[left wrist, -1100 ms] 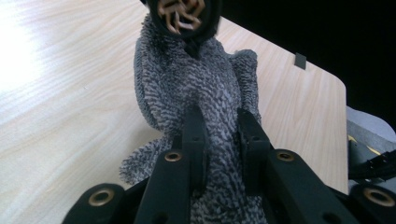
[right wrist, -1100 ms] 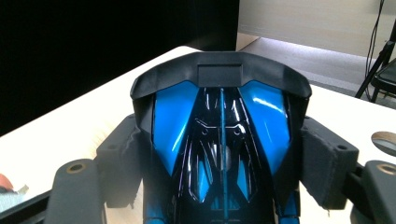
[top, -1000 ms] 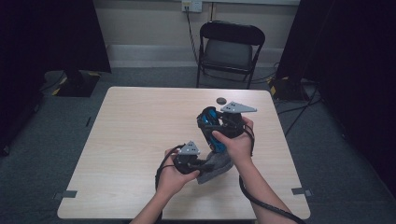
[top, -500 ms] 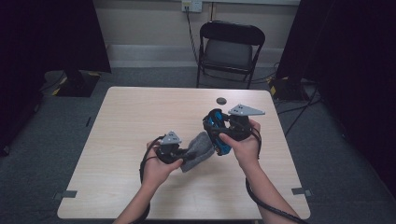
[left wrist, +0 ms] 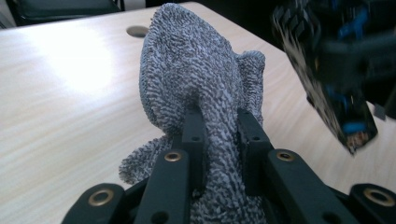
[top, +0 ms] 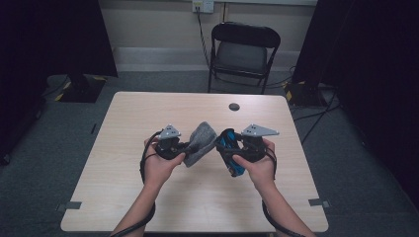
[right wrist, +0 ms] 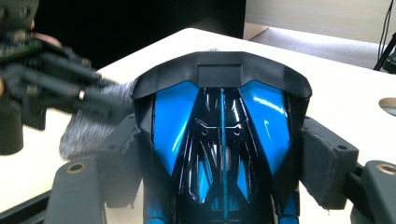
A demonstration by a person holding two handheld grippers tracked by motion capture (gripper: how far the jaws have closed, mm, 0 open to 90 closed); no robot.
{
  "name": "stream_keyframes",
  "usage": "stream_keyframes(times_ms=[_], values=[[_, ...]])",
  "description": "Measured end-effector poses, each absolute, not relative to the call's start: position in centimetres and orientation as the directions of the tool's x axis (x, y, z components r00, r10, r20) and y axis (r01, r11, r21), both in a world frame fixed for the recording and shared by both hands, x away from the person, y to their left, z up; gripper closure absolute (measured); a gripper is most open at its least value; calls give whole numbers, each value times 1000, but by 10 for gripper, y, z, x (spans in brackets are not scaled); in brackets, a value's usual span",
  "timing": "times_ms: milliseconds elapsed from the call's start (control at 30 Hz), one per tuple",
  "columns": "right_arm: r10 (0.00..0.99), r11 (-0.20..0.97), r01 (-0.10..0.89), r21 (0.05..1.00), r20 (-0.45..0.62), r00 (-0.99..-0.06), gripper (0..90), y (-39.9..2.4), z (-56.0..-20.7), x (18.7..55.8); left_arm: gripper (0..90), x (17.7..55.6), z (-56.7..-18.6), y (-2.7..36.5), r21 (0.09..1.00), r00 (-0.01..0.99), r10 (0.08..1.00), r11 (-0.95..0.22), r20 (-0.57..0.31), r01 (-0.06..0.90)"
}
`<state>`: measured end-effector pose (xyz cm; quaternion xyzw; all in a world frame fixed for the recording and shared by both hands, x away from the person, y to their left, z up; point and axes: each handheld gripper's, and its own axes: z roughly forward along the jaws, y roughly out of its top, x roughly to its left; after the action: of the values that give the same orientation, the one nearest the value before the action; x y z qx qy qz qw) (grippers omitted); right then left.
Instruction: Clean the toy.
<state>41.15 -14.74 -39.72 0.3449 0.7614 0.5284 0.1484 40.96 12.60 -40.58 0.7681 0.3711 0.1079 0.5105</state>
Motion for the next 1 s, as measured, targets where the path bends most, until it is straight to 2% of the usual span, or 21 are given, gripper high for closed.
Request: stream_keyframes(times_ms=[467, 700, 1000], values=[[694, 236, 364, 901, 106, -713, 255, -144, -408, 406, 768, 410, -399, 107, 874, 740, 637, -212, -217, 438], [708, 258, 354, 899, 73, -702, 255, -137, -407, 408, 769, 407, -402, 98, 870, 758, 615, -231, -215, 435], [707, 244, 353, 903, 83, -702, 255, -133, -401, 410, 768, 404, -406, 98, 867, 766, 603, -234, -225, 439]])
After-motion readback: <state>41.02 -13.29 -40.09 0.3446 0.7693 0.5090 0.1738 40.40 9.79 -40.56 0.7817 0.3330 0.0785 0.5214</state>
